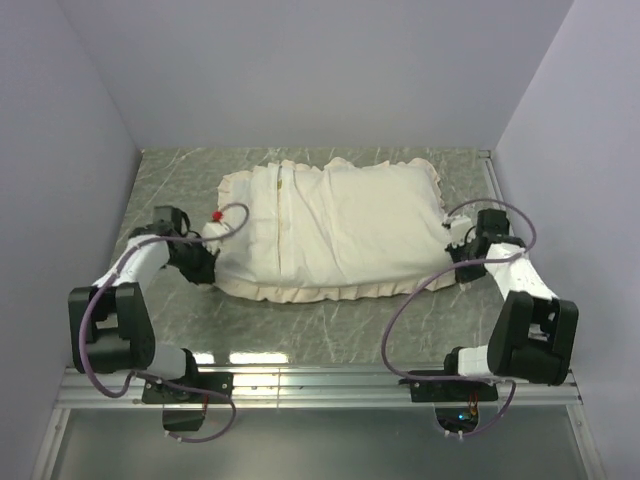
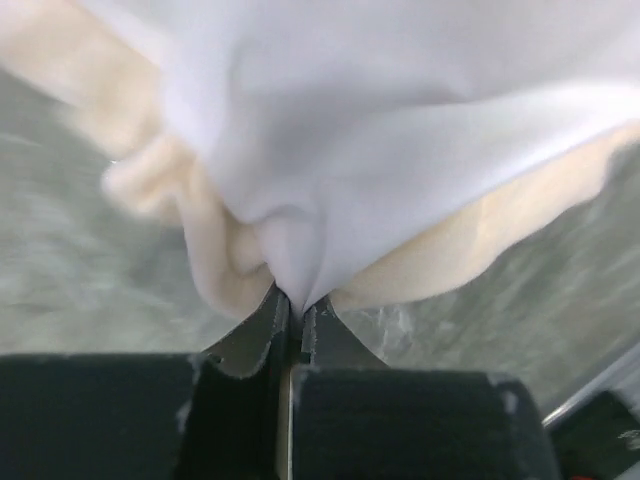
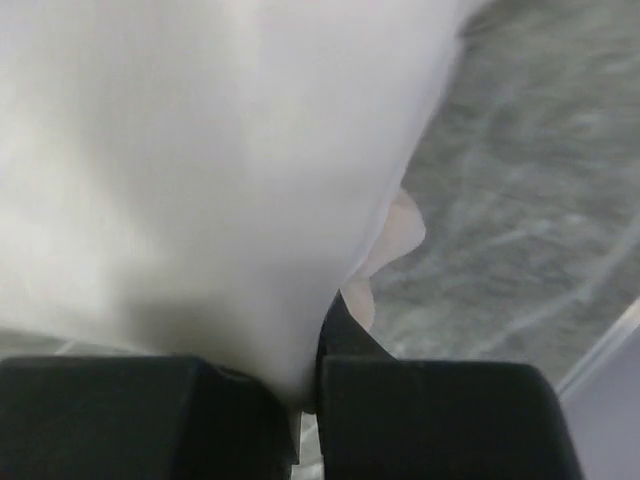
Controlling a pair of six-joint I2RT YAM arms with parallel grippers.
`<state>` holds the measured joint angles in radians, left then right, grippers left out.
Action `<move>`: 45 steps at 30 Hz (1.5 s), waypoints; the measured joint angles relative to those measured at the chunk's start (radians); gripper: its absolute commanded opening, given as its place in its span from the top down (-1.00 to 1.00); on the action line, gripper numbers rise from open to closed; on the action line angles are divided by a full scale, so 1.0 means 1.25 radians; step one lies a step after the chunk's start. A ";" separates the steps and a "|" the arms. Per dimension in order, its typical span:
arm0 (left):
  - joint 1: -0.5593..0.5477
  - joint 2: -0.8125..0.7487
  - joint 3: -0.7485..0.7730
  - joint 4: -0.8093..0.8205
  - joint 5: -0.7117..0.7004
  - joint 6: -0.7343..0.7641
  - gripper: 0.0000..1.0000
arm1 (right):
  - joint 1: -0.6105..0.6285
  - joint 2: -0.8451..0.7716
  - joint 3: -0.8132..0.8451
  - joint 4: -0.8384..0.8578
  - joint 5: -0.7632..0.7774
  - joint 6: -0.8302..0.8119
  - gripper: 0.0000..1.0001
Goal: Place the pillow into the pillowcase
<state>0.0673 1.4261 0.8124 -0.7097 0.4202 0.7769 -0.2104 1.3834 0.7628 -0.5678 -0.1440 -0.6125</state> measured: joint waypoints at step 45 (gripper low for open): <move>0.176 0.538 0.818 0.224 0.065 -0.672 -0.36 | 0.002 0.477 0.887 -0.123 -0.017 0.381 -0.33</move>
<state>0.2874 2.0991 1.8355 -0.4301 0.5018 -0.0628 -0.2081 1.9793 1.8713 -0.7212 -0.1658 -0.1364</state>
